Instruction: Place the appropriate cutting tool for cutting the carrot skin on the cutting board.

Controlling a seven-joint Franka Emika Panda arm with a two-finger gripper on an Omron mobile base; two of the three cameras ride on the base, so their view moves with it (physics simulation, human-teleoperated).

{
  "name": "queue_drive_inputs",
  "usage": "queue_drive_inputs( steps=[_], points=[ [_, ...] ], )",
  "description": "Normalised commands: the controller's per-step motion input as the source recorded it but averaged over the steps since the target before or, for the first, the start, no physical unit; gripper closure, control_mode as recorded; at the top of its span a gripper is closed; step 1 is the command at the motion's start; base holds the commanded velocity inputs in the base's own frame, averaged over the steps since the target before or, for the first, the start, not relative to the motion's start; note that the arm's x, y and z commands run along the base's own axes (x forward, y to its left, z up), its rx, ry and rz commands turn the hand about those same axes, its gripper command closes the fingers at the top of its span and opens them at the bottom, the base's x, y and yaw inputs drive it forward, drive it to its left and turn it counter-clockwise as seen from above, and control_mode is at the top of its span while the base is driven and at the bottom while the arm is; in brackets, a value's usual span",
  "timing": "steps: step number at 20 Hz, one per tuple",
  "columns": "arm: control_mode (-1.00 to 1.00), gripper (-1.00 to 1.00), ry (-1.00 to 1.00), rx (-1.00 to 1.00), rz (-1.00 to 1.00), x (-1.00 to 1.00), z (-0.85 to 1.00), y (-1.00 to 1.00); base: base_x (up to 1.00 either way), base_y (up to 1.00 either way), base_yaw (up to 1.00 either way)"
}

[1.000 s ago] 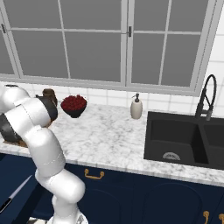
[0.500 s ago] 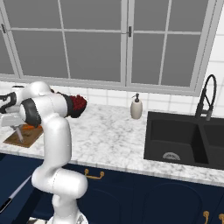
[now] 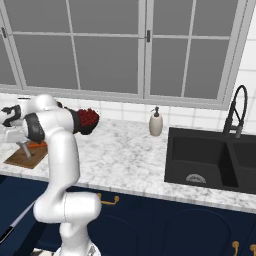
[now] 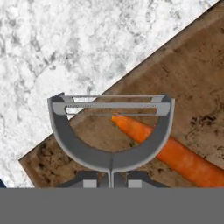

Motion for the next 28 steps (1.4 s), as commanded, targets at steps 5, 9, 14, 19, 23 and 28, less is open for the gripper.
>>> queue_drive_inputs(
  steps=[5, 9, 14, 19, 23, 28],
  points=[
    [-1.0, 1.0, 0.0, 0.0, 0.0, 0.16, -0.42, -0.17, 0.0, 0.0, 0.0],
    [-1.0, -1.0, 0.0, 0.0, 0.0, 0.04, -0.25, -0.11, 0.0, 0.0, 0.0],
    [-1.0, -1.0, 0.01, 0.0, -0.03, -0.11, 0.23, -0.3, 0.0, 0.0, 0.0],
    [-1.0, -1.0, 0.0, 0.01, -0.02, -0.05, 0.34, -0.49, 0.0, 0.0, 0.0],
    [-1.0, -1.0, 0.0, 0.0, -0.02, -0.01, 0.0, -0.46, 0.0, 0.0, 0.0],
    [-1.0, -1.0, 0.08, 0.0, 0.0, 0.02, -0.18, -0.52, 0.0, 0.0, 0.0]
  ],
)
